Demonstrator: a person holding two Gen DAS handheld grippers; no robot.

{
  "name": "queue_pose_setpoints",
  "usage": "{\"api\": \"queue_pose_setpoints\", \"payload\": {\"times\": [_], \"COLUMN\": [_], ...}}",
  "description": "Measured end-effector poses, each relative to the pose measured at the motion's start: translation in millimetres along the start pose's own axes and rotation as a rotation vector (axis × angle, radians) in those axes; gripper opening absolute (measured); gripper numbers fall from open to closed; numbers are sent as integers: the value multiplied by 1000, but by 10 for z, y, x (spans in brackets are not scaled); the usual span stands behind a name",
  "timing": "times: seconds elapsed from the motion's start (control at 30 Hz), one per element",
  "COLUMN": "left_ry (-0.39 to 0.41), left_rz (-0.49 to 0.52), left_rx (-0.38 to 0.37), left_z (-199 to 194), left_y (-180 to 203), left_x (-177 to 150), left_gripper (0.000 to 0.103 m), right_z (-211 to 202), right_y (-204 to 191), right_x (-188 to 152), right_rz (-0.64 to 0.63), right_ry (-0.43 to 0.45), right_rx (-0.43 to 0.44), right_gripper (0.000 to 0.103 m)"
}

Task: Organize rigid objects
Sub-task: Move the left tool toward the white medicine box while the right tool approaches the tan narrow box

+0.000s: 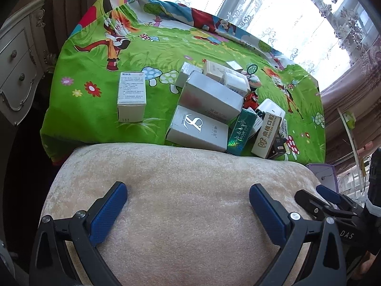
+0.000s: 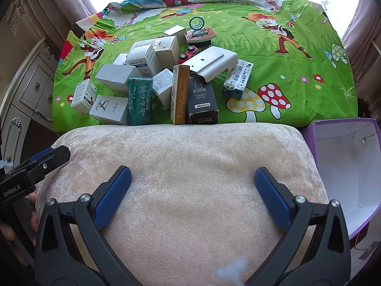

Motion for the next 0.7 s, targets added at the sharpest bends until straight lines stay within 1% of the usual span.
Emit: {"api": "queue_pose_setpoints", "payload": {"times": [0.1, 0.2, 0.3, 0.43, 0.57, 0.67, 0.7], "left_ry": [0, 9, 22, 23, 25, 30, 31], "left_rz": [8, -4, -33, -25, -28, -36, -39], "left_rx": [8, -13, -41, -41, -50, -65, -69], "left_z": [3, -16, -40, -39, -39, -44, -46], "left_y": [20, -24, -81, -56, -67, -83, -87], "left_x": [4, 5, 3, 1, 8, 9, 11], "left_gripper": [103, 103, 102, 102, 102, 102, 102], "right_z": [2, 10, 15, 12, 36, 73, 84], "right_y": [13, 36, 29, 39, 34, 83, 87], "right_x": [-16, -47, -42, -37, 22, 67, 71], "right_rz": [-6, 4, -1, -1, -38, -51, -51], "right_ry": [16, 38, 37, 31, -19, -71, -77], "right_rx": [5, 27, 21, 28, 47, 97, 102], "right_gripper": [103, 103, 103, 103, 103, 103, 103]}}
Point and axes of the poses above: each gripper's, at about its wrist camera, not at the fingertips, and z roughly the way its jaws point, y to its right, x to its top, the point moved 1 cm from there along z, roughly the way its jaws point, and after that the axes turned 2 degrees about z, right-handed, at the moved point
